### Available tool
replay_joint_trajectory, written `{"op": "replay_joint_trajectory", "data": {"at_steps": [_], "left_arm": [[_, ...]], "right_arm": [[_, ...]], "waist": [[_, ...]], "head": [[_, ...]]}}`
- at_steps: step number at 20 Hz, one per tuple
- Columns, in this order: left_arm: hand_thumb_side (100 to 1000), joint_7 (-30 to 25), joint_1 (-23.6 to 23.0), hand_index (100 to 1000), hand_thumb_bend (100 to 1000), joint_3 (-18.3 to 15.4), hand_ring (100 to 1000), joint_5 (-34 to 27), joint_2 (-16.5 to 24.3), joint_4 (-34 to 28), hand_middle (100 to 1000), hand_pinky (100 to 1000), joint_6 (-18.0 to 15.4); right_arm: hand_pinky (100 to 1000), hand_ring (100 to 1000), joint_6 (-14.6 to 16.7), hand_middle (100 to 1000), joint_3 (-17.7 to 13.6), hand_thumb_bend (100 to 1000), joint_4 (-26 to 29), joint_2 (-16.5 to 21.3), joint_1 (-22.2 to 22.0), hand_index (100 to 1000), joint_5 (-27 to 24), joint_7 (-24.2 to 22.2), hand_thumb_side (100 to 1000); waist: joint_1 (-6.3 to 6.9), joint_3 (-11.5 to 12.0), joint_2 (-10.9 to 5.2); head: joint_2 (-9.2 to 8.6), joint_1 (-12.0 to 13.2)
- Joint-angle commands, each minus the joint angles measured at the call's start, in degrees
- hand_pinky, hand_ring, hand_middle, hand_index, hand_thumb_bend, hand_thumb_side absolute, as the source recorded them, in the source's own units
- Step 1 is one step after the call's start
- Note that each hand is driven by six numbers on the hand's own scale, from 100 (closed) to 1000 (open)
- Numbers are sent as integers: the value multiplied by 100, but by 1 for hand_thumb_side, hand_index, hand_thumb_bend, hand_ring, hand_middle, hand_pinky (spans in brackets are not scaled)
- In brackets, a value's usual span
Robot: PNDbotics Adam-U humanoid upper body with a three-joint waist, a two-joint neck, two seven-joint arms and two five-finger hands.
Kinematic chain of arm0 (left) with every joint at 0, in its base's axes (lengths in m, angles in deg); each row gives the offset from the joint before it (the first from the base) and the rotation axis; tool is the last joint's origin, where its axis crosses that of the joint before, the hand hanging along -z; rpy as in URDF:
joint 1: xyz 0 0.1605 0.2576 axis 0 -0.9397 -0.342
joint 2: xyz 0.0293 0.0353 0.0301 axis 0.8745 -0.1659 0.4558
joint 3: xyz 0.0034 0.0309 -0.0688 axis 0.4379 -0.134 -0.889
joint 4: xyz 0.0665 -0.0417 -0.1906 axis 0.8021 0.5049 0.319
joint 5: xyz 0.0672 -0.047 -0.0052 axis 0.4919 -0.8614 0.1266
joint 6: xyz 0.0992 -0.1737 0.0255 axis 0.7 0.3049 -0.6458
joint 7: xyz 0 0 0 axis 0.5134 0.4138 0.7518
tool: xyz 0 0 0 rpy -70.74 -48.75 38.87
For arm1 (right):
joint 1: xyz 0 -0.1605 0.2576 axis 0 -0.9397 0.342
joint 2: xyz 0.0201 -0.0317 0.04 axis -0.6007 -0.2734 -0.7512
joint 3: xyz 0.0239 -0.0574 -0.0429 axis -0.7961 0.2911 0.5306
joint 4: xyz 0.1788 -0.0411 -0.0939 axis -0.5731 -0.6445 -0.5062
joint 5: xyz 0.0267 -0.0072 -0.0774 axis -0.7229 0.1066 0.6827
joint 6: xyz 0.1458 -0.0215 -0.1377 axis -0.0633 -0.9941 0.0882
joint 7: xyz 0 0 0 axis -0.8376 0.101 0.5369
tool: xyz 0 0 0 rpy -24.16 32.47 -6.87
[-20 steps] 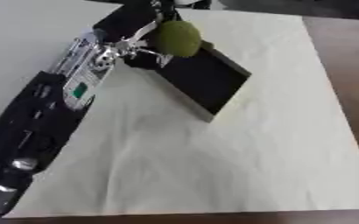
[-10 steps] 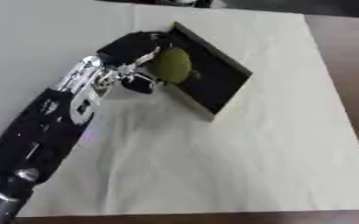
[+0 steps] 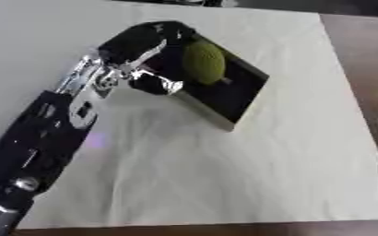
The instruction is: Pick up objects on the table and place them in the box.
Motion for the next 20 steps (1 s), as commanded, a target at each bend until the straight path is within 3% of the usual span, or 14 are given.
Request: {"op": "replay_joint_trajectory", "data": {"at_steps": [1,4,11,16,20], "left_arm": [[318,365,134,930,100,-123,841,-474,147,-609,789,815,391],[313,440,238,919,125,-99,843,-592,139,-519,799,811,606],[257,533,136,889,100,-89,811,-888,259,-1042,768,785,542],[310,610,-82,861,100,-309,794,-1936,647,-2048,753,758,817],[376,548,-518,854,100,-652,793,-2849,1148,-2869,753,754,1043]], "right_arm": [[839,702,11,630,-50,100,121,116,67,723,-4,28,609],[838,701,18,630,-15,100,121,65,109,723,-24,-12,601],[839,701,11,629,-63,100,121,164,15,723,13,37,609],[838,700,27,629,-110,100,121,307,-34,723,73,89,602],[837,699,29,629,-155,100,121,422,-80,722,131,142,599]], "waist": [[-7,-25,-174],[-47,-73,-198],[-4,5,-179],[112,113,-224],[222,246,-260]], "head": [[0,-28],[-7,50],[66,-4],[103,-146],[108,-296]]}}
